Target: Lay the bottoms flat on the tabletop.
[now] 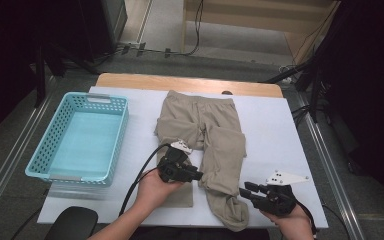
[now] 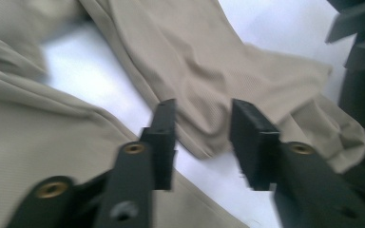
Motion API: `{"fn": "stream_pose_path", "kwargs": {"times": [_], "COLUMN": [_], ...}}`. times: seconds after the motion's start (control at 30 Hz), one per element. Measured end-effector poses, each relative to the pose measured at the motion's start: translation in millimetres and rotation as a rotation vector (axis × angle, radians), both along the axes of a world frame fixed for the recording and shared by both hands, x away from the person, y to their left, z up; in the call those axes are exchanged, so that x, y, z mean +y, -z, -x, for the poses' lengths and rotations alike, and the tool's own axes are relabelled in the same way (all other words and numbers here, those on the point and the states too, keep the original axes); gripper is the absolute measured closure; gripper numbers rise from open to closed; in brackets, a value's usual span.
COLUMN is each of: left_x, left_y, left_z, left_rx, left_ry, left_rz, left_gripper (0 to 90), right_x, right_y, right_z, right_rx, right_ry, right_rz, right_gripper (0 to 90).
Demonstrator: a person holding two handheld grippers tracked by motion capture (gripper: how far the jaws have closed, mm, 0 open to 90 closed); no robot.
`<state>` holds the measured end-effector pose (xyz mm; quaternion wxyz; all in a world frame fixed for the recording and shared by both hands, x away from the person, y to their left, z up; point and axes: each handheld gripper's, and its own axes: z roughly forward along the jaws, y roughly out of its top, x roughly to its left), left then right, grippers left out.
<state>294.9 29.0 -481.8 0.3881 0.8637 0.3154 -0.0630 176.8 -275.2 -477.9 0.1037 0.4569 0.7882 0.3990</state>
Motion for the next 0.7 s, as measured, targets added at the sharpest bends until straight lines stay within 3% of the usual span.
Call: {"fn": "stream_pose_path", "kwargs": {"times": [0.13,0.23,0.37,0.47,0.53,0.6,0.63,0.67,0.7], "left_x": [-4.9,-13.6,-23.9,-26.6,-27.2,-28.9,-29.8,-29.9,-28.9], "left_y": [1.2,7.7,18.9,26.5,30.1,33.6,35.2,36.2,35.7], "left_z": [-4.6,-6.6,-11.2,-15.4,-17.3,-17.3,-17.7,-18.9,-22.2], "left_rx": [-0.048,-0.068,-0.076,-0.051,-0.037,-0.038,-0.033,-0.021,0.018], "left_ry": [-0.018,-0.020,-0.038,-0.057,-0.060,-0.059,-0.053,-0.053,-0.053], "left_rz": [0.021,-0.006,-0.030,-0.051,-0.051,-0.050,-0.052,-0.048,-0.041], "left_gripper": [49.4,49.5,52.7,57.0,62.4,71.1,80.8,84.8,87.9], "right_x": [-5.2,-5.3,-3.7,-0.3,4.2,9.0,11.4,13.7,15.3], "right_y": [9.6,19.0,32.7,43.3,46.2,46.7,46.6,46.4,45.7], "right_z": [-17.5,-31.3,-46.9,-58.0,-61.2,-63.0,-63.3,-63.5,-64.1], "right_rx": [-0.025,-0.019,0.010,0.046,0.028,0.019,0.023,0.030,0.041], "right_ry": [0.052,0.073,0.094,0.097,0.089,0.091,0.092,0.092,0.090], "right_rz": [0.018,0.028,0.059,0.086,0.097,0.100,0.099,0.098,0.104], "right_gripper": [55.1,51.0,50.2,49.3,49.0,60.4,67.2,71.7,79.4]}}
